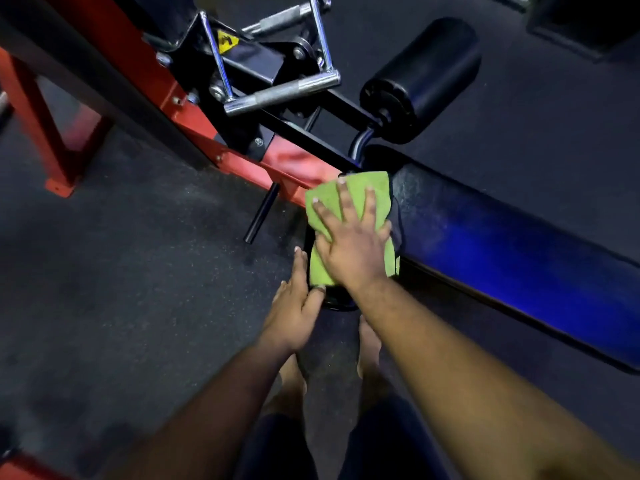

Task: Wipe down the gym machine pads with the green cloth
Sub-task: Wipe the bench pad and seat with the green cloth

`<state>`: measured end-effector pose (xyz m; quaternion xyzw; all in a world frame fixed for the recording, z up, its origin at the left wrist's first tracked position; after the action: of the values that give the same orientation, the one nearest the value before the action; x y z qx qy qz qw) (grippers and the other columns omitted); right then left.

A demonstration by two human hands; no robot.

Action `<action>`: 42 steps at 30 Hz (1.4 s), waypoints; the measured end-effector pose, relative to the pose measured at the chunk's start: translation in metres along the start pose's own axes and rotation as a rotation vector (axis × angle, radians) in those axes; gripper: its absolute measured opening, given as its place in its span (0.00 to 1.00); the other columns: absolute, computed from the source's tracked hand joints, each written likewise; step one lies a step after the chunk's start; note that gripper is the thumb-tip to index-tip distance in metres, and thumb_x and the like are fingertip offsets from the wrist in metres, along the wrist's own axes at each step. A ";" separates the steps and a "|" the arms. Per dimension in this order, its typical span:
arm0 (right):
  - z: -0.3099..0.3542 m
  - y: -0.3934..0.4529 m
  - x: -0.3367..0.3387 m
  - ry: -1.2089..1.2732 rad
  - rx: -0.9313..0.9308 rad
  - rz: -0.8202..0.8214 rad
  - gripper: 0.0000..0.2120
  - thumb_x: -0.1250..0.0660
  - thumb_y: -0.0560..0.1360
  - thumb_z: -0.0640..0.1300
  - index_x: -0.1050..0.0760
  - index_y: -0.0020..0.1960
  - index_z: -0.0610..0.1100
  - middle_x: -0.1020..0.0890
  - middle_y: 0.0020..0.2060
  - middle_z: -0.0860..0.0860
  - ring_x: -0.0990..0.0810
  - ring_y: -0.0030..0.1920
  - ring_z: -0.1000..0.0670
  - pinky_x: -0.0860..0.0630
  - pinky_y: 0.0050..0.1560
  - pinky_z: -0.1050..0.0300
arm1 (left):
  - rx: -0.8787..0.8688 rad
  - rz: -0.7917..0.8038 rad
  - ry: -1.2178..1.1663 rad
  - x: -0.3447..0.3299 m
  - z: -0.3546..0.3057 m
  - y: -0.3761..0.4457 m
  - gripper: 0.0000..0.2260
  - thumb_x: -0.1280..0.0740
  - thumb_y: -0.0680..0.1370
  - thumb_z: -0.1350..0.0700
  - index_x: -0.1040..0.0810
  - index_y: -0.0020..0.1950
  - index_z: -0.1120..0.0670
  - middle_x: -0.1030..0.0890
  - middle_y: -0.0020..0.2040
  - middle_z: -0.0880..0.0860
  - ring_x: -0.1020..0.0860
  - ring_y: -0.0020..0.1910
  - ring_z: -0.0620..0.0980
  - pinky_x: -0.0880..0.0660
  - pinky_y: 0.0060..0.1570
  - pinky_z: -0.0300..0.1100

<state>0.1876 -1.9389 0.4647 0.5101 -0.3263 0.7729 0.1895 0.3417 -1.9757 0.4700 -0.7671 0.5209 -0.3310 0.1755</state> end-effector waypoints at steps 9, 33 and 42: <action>0.001 0.020 0.009 -0.081 0.114 0.082 0.27 0.40 0.79 0.61 0.39 0.77 0.66 0.57 0.83 0.57 0.63 0.82 0.41 0.49 0.68 0.16 | 0.073 -0.048 -0.427 0.002 0.009 0.003 0.37 0.42 0.76 0.43 0.62 0.78 0.36 0.49 0.82 0.42 0.48 0.81 0.42 0.49 0.79 0.44; -0.053 -0.070 -0.062 0.671 -0.065 -0.191 0.31 0.41 0.80 0.57 0.45 0.81 0.62 0.54 0.84 0.49 0.49 0.82 0.43 0.48 0.80 0.50 | -0.116 0.064 0.782 0.001 -0.030 0.027 0.51 0.64 0.68 0.19 0.70 0.80 0.50 0.75 0.78 0.48 0.67 0.81 0.47 0.59 0.79 0.63; -0.055 -0.054 -0.059 0.897 -0.247 -0.228 0.34 0.45 0.80 0.62 0.52 0.82 0.59 0.46 0.83 0.49 0.49 0.82 0.50 0.47 0.81 0.47 | -0.150 -0.023 0.624 0.002 -0.036 0.027 0.52 0.61 0.68 0.18 0.64 0.83 0.49 0.64 0.81 0.43 0.59 0.82 0.43 0.57 0.80 0.58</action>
<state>0.2091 -1.8589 0.4126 0.1322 -0.2438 0.8465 0.4544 0.2993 -1.9852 0.4798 -0.6454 0.5636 -0.5127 -0.0536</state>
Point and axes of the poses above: each hand's wrist, its own y-axis towards the middle knuckle, its own x-axis out of the back of the hand, z = x × y, the point moved 2 cm from there along y, towards the middle knuckle
